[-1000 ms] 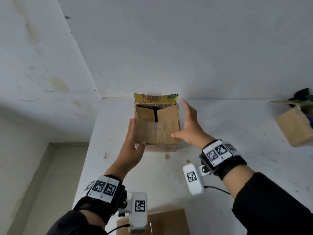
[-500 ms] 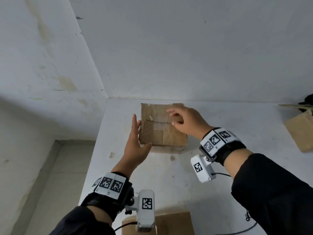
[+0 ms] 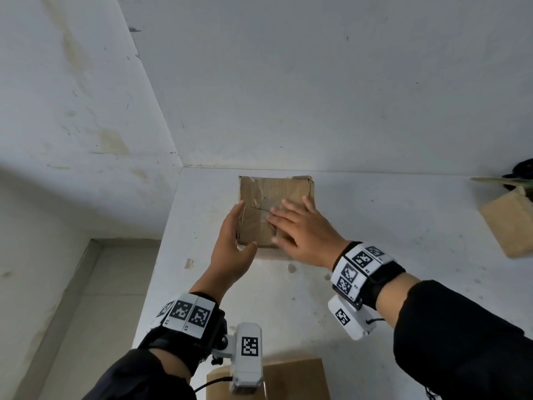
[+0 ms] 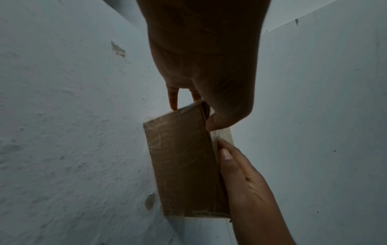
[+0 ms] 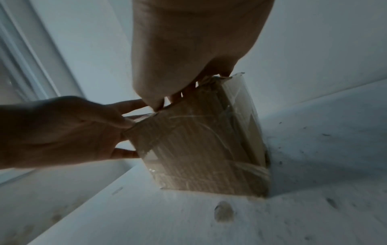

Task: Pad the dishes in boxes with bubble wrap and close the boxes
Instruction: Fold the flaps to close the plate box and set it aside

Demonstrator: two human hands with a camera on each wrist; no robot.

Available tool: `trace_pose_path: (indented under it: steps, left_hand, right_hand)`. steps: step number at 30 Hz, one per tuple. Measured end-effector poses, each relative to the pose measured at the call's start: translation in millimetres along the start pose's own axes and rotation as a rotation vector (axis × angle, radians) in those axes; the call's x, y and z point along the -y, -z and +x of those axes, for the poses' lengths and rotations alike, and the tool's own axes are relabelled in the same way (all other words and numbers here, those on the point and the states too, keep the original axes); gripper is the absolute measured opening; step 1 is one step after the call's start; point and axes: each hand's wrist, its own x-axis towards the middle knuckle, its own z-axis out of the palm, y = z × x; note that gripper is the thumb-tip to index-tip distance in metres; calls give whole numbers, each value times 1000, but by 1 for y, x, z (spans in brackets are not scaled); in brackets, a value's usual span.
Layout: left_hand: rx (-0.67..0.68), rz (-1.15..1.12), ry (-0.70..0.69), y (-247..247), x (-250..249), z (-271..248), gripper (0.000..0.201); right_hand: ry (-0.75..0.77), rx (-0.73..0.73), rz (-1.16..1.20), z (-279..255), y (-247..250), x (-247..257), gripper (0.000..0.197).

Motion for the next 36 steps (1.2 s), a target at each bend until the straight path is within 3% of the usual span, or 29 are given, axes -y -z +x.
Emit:
trace_pose_path:
  steps: [2, 4, 9, 16, 20, 24, 27, 33, 36]
  left_hand:
    - [-4, 2, -7, 0, 0, 1, 79]
    - [-4, 13, -3, -1, 0, 1, 79]
    - [-15, 29, 1, -3, 0, 1, 79]
    - [-18, 41, 2, -7, 1, 3, 79]
    - [-7, 129, 23, -9, -4, 2, 76]
    - [-86, 380, 53, -18, -19, -4, 74]
    - [-138, 573, 101, -32, -34, -18, 74]
    - [-139, 657, 10, -90, -70, -46, 72]
    - [-140, 643, -74, -137, -97, -58, 72]
  right_hand:
    - [-3, 55, -55, -3, -4, 8, 73]
    - [6, 32, -68, -4, -10, 15, 72]
    - [16, -133, -17, -4, -17, 25, 58]
    - [-31, -217, 20, -7, -18, 35, 26]
    - [-69, -252, -22, -15, -15, 41, 32]
    - [-55, -6, -36, -40, -11, 37, 64]
    - [-44, 77, -40, -66, 1, 25, 70]
    - [-131, 166, 90, -138, 29, -13, 49]
    - [-213, 138, 168, -192, 41, -42, 43]
